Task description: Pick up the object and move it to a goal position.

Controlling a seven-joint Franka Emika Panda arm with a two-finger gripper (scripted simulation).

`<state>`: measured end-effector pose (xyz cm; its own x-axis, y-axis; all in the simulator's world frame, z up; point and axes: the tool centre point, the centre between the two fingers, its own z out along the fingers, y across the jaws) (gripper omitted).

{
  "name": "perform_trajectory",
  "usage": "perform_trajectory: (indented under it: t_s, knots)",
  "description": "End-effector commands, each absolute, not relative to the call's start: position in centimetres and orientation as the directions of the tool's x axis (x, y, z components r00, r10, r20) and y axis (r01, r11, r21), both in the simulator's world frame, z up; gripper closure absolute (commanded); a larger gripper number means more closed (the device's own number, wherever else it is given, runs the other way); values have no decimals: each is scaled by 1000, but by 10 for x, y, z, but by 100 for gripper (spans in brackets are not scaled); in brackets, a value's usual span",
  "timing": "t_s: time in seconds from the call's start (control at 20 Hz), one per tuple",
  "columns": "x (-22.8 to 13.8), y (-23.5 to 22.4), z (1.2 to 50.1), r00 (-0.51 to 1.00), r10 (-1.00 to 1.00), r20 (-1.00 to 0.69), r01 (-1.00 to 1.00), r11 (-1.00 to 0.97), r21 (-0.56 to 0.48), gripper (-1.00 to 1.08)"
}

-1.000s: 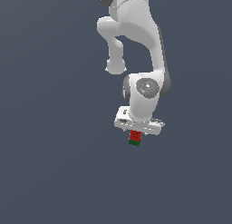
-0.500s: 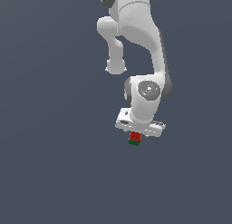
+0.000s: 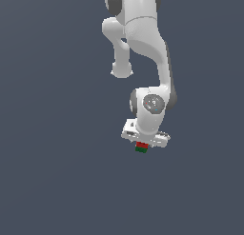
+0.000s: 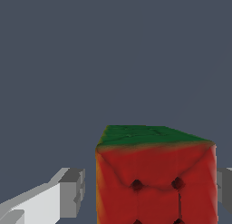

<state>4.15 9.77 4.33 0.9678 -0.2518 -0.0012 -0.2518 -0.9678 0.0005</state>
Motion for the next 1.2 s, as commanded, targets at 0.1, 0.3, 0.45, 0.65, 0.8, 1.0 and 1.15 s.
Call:
perform_trajectory:
  t_s: [0.1, 0.3, 0.45, 0.65, 0.8, 1.0, 1.15]
  knots:
    - [43, 98, 33, 968, -253, 0, -253, -968, 0, -92]
    - [43, 98, 33, 968, -253, 0, -253, -968, 0, 108]
    - [43, 98, 33, 968, -253, 0, -253, -968, 0, 108]
    - [43, 98, 33, 968, -253, 0, -253, -968, 0, 108]
    - [43, 99, 34, 968, -252, -1, -252, -968, 0, 108]
    - [39, 103, 37, 968, -252, -1, -252, -968, 0, 108]
    - [33, 110, 42, 968, -252, -1, -252, -968, 0, 108]
